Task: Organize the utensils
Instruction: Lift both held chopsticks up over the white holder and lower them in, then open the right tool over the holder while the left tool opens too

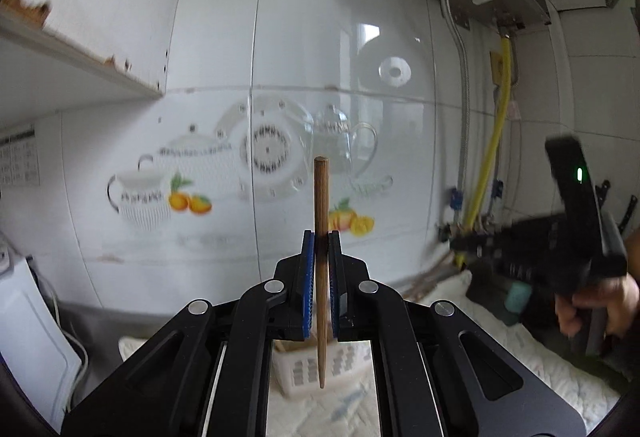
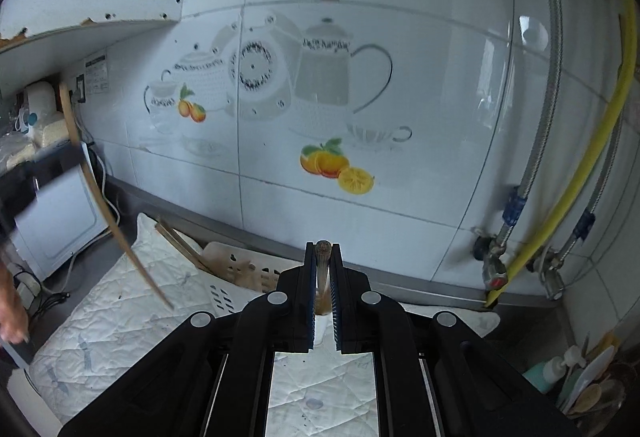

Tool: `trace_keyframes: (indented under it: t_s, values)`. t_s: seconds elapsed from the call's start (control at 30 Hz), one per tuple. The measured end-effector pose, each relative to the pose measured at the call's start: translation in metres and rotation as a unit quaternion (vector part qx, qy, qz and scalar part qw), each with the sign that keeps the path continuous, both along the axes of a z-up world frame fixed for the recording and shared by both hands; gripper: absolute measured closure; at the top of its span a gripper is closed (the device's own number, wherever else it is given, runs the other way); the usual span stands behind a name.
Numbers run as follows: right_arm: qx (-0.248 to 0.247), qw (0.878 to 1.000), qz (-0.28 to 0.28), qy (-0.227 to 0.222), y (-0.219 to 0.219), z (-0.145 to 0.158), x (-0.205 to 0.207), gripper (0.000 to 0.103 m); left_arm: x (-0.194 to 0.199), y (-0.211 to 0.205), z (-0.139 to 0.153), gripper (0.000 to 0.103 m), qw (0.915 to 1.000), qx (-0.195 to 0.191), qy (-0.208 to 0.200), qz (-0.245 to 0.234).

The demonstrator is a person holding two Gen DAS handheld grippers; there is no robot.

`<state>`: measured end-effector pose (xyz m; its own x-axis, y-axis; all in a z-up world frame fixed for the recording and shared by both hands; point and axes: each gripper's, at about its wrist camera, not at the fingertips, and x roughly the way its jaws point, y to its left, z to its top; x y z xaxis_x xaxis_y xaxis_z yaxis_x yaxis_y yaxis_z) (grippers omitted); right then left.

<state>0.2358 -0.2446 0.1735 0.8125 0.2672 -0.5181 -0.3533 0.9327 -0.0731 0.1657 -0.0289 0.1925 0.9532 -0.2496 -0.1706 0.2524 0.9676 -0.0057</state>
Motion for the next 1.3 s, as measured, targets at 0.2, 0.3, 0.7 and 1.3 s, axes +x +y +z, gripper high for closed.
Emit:
trace_keyframes:
  t_s: [0.2, 0.3, 0.7, 1.3]
  values:
    - [-0.002, 1.0, 0.005, 0.026, 0.002, -0.024, 0.021, 0.097, 0.035, -0.009, 0.015, 0.098, 0.9989, 0.008, -0.039, 0.025]
    - [-0.005, 0.999, 0.007, 0.035, 0.002, -0.033, 0.027, 0.097, 0.054, -0.014, 0.007, 0.098, 0.9985, 0.016, -0.038, 0.035]
    - [-0.007, 0.999, 0.018, 0.046, 0.003, -0.051, 0.032, 0.096, 0.104, -0.01, -0.045, 0.097, 0.9985, 0.007, 0.025, 0.048]
    - [0.017, 1.0, 0.002, 0.008, -0.017, -0.033, -0.043, 0.079, 0.039, 0.001, -0.029, 0.077, 0.9991, -0.017, 0.017, 0.035]
